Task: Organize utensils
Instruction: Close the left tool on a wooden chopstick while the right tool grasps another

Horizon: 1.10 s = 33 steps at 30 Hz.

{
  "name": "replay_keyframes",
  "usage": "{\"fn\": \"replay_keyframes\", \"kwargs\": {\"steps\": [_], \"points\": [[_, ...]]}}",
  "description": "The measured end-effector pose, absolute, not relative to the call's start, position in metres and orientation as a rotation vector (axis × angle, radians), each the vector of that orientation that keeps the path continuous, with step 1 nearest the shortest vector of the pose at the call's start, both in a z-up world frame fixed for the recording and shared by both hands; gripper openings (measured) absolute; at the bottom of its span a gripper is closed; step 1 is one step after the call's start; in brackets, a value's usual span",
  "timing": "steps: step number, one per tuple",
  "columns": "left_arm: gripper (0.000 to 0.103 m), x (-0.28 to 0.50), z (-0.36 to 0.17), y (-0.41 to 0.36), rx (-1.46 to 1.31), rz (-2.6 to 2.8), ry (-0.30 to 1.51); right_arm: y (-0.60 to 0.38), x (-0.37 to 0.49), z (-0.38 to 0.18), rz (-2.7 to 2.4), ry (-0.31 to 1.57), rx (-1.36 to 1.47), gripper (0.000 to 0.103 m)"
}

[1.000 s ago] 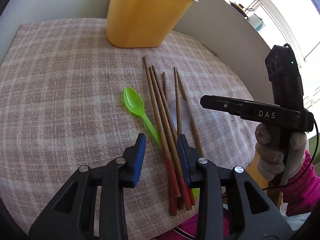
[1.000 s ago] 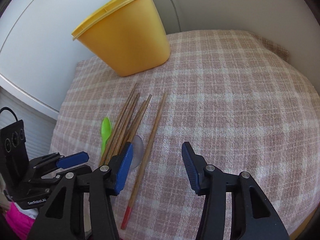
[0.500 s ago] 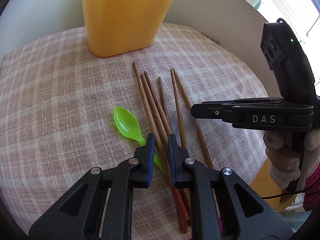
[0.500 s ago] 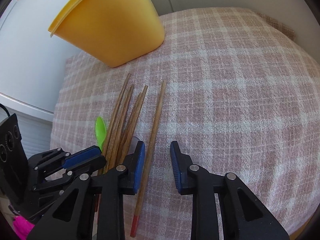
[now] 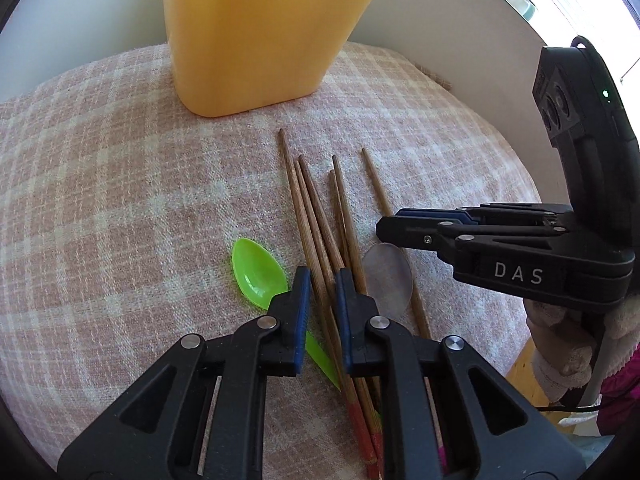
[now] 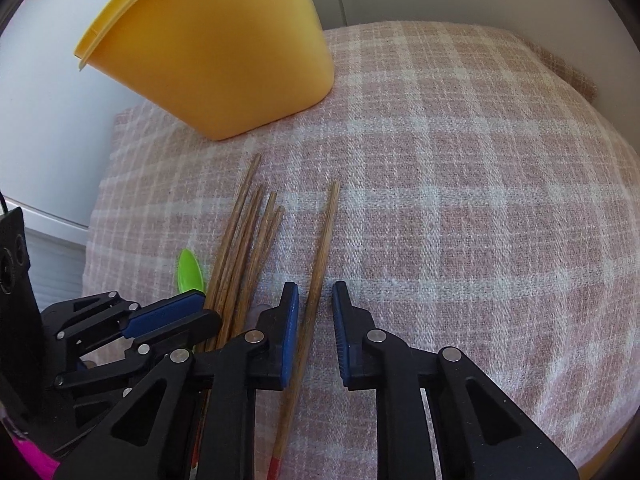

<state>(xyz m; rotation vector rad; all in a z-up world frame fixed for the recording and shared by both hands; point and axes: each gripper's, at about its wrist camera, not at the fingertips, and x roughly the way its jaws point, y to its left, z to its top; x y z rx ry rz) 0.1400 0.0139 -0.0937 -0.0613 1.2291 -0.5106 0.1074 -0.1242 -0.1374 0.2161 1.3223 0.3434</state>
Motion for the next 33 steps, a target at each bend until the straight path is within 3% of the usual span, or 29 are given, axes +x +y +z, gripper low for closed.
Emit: {"fn": "replay_keyframes", "kwargs": {"steps": [6,12,33], "points": [[0.011,0.147,-0.095,0.021,-0.097,-0.519,1.238,-0.114,0.111,-0.138,0.335,1.324,0.208,0.007],[0.005,0.15,-0.091,0.028,-0.162,-0.522,1.226,-0.128,0.112,-0.135,0.339,1.32,0.23,0.007],[0.004,0.136,-0.073,0.047,-0.195,-0.514,1.15,-0.141,0.102,-0.108,0.332,1.258,0.257,0.005]]}}
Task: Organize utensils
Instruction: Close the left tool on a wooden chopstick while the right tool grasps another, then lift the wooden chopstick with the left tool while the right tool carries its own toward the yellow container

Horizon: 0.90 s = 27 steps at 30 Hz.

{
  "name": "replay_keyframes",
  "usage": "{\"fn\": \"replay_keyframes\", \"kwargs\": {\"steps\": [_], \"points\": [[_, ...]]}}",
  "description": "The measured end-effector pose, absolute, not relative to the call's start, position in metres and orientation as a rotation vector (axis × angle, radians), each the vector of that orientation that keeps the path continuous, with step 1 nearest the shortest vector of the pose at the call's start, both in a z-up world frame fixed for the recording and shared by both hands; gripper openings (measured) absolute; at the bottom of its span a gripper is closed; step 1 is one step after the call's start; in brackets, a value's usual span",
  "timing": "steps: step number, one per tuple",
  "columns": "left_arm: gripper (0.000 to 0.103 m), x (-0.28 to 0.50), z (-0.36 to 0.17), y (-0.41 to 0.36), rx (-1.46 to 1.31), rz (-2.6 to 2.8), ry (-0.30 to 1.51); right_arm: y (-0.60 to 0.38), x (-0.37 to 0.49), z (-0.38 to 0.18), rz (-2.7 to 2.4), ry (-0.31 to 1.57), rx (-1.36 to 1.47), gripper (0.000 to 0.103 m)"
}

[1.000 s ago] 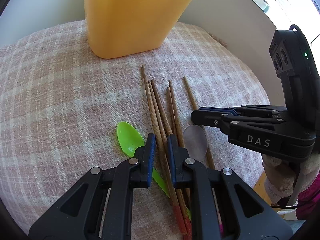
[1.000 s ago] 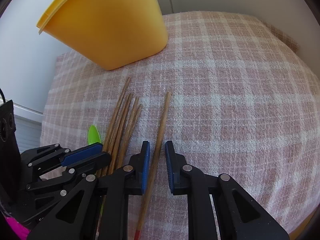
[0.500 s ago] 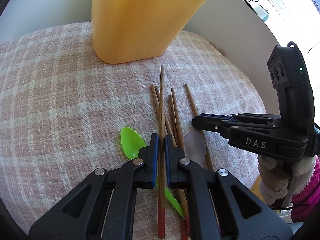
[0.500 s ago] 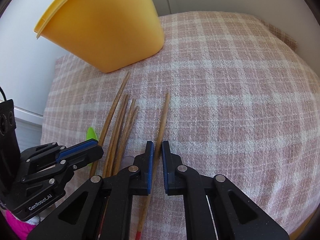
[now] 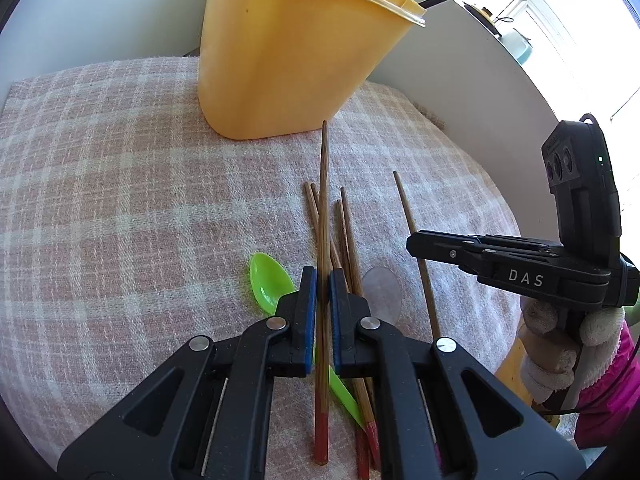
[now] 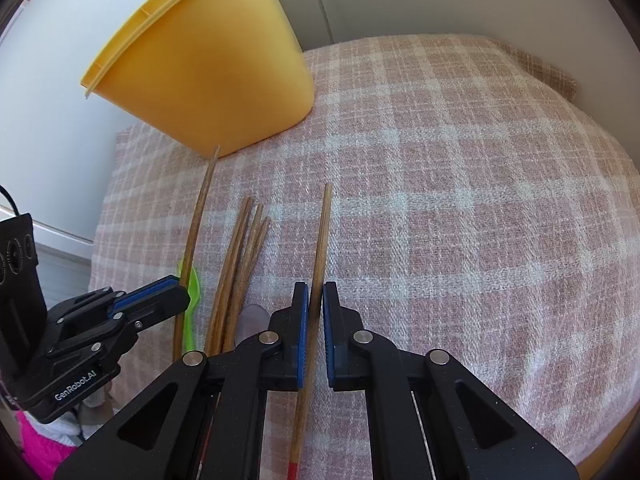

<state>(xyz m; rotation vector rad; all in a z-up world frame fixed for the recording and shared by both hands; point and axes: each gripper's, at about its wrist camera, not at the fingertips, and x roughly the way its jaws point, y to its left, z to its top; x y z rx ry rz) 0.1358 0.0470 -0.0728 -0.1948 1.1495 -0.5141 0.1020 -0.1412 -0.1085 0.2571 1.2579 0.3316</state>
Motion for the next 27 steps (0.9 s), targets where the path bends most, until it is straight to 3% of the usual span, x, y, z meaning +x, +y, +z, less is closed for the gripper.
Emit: {"fn": "replay_keyframes", "kwargs": {"steps": [27], "points": [[0.004,0.086,0.028,0.066,-0.168,-0.524,0.858,-0.153,0.035,0.003,0.361,0.815,0.07,0.004]]}}
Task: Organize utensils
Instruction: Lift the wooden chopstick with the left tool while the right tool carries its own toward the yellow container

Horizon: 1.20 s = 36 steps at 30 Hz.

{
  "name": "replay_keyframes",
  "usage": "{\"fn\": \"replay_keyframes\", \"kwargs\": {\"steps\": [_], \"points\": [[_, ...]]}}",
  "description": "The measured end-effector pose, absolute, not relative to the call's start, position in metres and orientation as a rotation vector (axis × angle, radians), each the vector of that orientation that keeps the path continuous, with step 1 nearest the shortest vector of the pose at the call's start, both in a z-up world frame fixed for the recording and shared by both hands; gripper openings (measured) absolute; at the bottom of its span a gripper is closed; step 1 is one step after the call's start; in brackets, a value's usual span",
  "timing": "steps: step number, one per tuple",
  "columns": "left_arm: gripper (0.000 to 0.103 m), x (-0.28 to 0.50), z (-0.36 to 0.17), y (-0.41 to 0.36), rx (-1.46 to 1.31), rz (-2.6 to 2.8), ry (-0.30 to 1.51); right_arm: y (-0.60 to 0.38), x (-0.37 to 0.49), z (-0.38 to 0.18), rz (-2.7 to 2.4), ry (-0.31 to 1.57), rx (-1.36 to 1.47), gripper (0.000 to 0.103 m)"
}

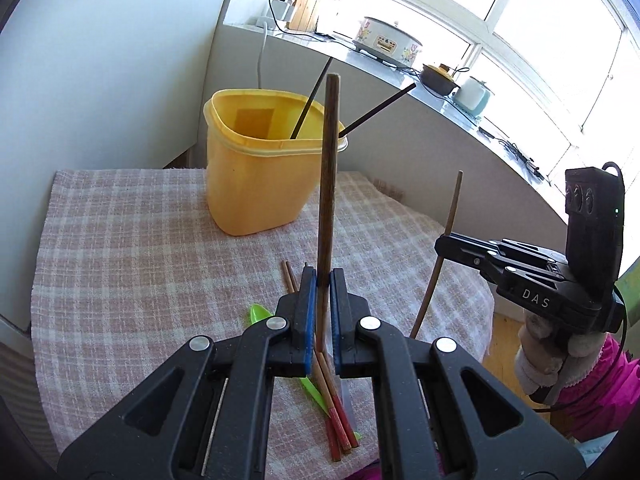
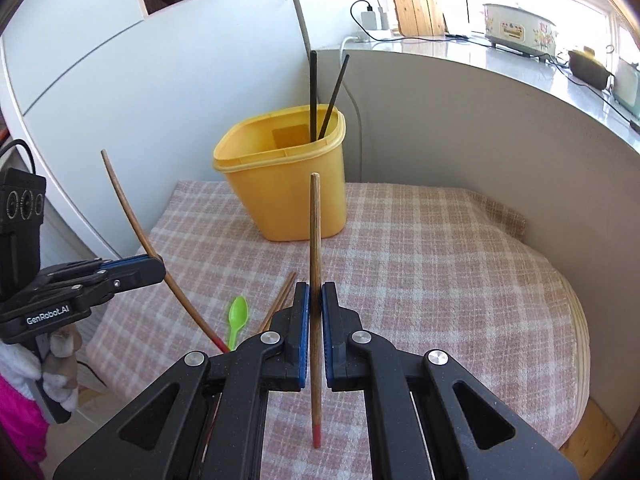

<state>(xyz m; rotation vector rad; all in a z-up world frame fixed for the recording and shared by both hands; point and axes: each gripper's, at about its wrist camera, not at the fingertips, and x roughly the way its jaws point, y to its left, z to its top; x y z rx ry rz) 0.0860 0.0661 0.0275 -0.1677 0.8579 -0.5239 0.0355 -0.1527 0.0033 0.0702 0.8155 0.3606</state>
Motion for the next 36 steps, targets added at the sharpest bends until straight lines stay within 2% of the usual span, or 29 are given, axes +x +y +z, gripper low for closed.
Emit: {"fn": "replay_keyframes", "kwargs": {"steps": [8,36], "points": [[0.004,0.089,0.046,0.072,-0.172,-0.517,0.799,-0.144,0.022,0.026,0.36,0.68,0.011,0.004],[0.004,0.136,0.122,0.115,-0.229,-0.447,0.603,-0.126,0.062,0.11,0.403,0.469,0.065,0.004]]}}
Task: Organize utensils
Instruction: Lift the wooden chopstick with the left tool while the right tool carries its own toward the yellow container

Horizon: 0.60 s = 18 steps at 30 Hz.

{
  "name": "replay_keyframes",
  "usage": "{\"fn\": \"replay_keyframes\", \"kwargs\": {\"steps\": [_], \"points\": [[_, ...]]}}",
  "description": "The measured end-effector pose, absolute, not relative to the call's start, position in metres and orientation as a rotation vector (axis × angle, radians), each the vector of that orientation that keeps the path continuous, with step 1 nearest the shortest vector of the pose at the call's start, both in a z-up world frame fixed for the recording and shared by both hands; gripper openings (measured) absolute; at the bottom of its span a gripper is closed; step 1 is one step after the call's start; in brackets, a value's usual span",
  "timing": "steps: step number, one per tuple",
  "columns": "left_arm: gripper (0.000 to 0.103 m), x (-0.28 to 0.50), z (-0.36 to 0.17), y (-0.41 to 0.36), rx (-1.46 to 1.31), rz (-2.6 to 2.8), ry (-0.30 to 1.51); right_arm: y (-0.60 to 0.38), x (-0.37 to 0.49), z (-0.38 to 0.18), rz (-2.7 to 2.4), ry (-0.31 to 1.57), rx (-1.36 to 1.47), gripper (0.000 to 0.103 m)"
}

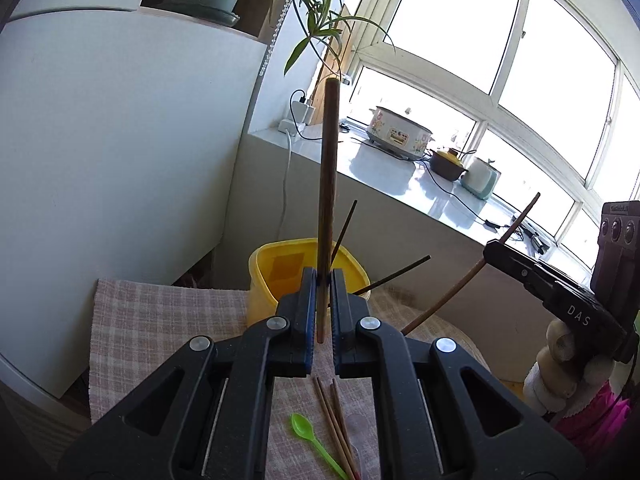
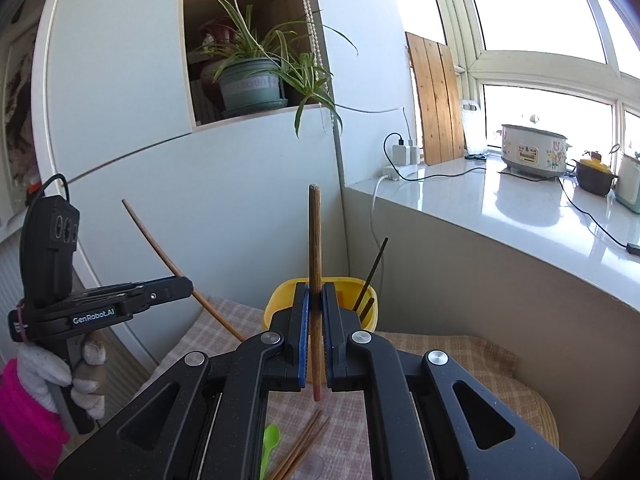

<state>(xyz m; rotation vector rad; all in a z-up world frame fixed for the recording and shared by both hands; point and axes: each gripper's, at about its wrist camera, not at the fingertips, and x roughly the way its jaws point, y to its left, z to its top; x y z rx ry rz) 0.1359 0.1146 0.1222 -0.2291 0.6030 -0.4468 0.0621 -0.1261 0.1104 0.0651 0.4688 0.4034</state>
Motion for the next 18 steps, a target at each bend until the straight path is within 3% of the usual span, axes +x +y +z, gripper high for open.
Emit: {"fn": "replay_keyframes", "kwargs": {"steps": [18], "points": [[0.004,0.172,0.14,0.092,-0.153,-0.417,0.548,-0.127,0.117,0.129,0.401,0.448,0.152,0.004]]}}
